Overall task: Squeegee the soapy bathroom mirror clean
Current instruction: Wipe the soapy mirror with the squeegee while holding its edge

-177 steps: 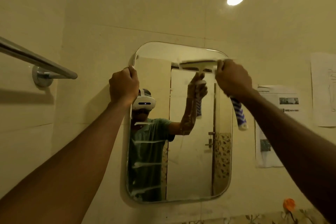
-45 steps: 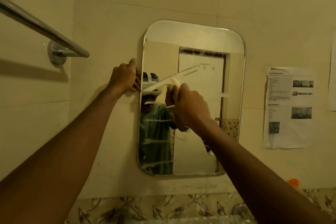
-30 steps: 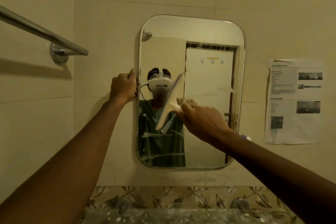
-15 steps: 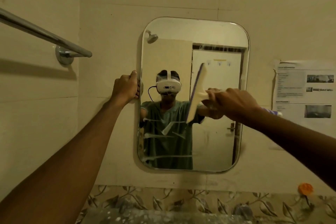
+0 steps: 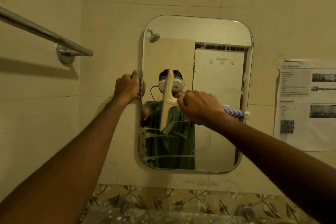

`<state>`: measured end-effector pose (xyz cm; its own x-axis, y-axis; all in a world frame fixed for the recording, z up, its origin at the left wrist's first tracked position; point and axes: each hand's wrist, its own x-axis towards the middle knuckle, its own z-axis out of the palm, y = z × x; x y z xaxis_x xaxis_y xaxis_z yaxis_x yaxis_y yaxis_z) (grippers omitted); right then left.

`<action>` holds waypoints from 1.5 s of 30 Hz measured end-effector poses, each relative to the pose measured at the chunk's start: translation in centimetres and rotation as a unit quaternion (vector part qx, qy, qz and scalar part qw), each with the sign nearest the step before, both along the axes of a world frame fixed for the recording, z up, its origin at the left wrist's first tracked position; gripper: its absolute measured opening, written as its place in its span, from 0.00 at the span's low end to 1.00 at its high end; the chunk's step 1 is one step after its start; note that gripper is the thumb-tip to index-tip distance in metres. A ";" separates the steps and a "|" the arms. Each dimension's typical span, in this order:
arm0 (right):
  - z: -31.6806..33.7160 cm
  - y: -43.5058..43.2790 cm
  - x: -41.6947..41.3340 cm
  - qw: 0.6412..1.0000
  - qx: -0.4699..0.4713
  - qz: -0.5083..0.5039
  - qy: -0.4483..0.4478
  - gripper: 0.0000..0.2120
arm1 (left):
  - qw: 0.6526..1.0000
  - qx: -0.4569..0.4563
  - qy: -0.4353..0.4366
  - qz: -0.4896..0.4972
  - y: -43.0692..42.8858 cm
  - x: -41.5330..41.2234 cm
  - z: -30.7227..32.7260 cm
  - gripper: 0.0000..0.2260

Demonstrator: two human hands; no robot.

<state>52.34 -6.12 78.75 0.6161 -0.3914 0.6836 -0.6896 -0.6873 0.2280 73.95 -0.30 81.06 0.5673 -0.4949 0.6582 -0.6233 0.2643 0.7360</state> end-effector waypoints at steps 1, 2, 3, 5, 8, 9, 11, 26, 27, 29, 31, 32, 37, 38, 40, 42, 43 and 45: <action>0.0 -0.5 -1.6 1.000 0.008 -0.011 -0.001 0.18 | 1.000 -0.002 0.000 0.005 -0.1 0.0 -0.1 0.24; 0.0 -1.1 -3.3 1.000 0.014 -0.027 0.001 0.17 | 1.000 -0.004 -0.002 0.012 -0.2 0.0 -0.1 0.24; -0.1 -1.5 -4.8 0.999 0.012 -0.047 0.004 0.17 | 1.000 -0.003 -0.004 0.019 -0.3 0.1 -0.1 0.24; -0.3 -2.2 -7.1 0.996 -0.016 -0.090 0.008 0.18 | 1.000 0.002 -0.006 0.026 -0.3 0.0 -0.2 0.24; -0.4 -1.9 -8.3 0.991 -0.041 -0.124 -0.007 0.19 | 1.000 0.004 -0.006 0.030 -0.2 -0.1 -0.3 0.25; -0.4 -1.3 -7.9 0.992 -0.045 -0.120 -0.015 0.18 | 0.999 0.002 -0.004 0.032 -0.2 -0.2 -0.3 0.25; -0.6 -0.2 -5.6 0.996 -0.042 -0.077 -0.032 0.20 | 0.999 -0.003 -0.006 0.032 -0.1 -0.3 -0.2 0.24; -5.0 -1.2 -5.1 0.997 0.048 -0.063 -0.019 0.17 | 1.000 0.004 0.011 0.022 0.1 -0.4 -0.1 0.24; -4.9 -0.9 -6.4 0.995 0.046 -0.089 -0.013 0.17 | 1.000 0.009 0.014 0.024 0.2 -0.5 0.0 0.24; -4.8 -0.1 -7.9 0.992 0.028 -0.124 -0.008 0.18 | 0.999 0.015 0.024 0.017 0.3 -0.5 0.0 0.24; -4.9 0.9 -7.5 0.993 0.027 -0.117 -0.020 0.16 | 1.000 0.015 0.025 0.009 0.3 -0.6 -0.4 0.24; -5.1 1.5 -6.7 0.994 0.031 -0.103 -0.028 0.15 | 1.000 0.017 0.019 0.012 0.3 -0.6 -0.8 0.22; -7.1 2.8 1.8 0.999 -0.010 -0.029 -0.009 0.25 | 0.999 0.006 0.034 0.022 0.1 -0.3 -2.3 0.22; -7.4 2.9 3.5 1.000 0.001 -0.016 -0.005 0.25 | 0.999 0.007 0.040 0.022 0.0 -0.2 -2.3 0.22; -7.9 3.1 5.7 1.000 0.006 -0.006 -0.015 0.25 | 0.999 0.009 0.048 0.019 0.1 -0.3 -2.3 0.22; -8.2 2.7 5.5 0.999 0.018 -0.020 -0.024 0.24 | 0.998 0.001 0.055 0.007 -0.1 -0.1 -2.4 0.22; -8.4 2.0 4.7 0.999 0.027 -0.024 -0.020 0.23 | 0.998 -0.005 0.062 -0.003 -0.1 -0.1 -2.4 0.22; -8.8 0.4 1.9 0.998 0.049 -0.035 -0.010 0.23 | 0.997 -0.012 0.072 -0.015 0.0 -0.1 -2.5 0.21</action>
